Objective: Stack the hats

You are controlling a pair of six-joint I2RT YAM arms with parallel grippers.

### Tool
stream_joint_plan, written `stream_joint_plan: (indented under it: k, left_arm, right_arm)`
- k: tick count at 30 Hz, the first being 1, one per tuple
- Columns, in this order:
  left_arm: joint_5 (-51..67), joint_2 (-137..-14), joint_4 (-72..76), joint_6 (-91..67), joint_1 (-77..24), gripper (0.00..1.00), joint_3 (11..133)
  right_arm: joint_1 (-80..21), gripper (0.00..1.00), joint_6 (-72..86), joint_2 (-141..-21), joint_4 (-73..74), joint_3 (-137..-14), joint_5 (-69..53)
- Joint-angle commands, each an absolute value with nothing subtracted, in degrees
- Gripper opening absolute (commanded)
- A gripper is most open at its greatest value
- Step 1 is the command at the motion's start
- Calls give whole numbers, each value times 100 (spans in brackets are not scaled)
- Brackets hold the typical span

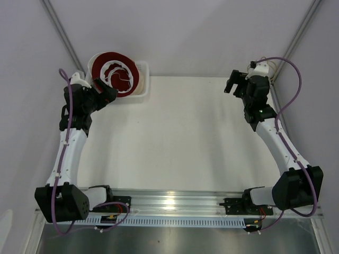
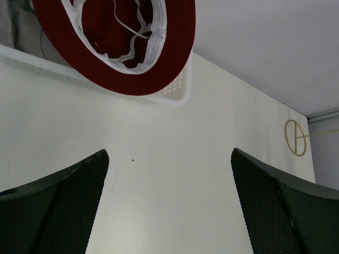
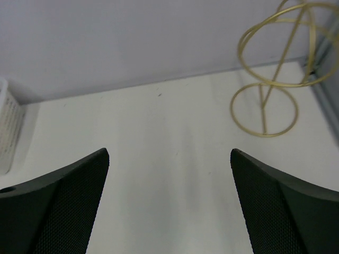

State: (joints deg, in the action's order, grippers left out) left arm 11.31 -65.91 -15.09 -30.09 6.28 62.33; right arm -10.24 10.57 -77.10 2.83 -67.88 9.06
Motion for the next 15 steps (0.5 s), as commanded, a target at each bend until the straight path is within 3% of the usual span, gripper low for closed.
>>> stream_joint_plan:
  k: [1,7,15]
  left_arm:
    - [1451,-6776,-1440,-3278,650,99,6688]
    - [1266,-6478,-1670,-2848,650,99,6610]
    - [1564,-6056,-1977,-1996,650,99,6487]
  right_arm:
    - [-906,99,511,-7488,-421,-6715,2458]
    - [-203,99,141,-7997,-492,-6925,2541]
    - [1045,88,449,-8885,-281,-7883,370]
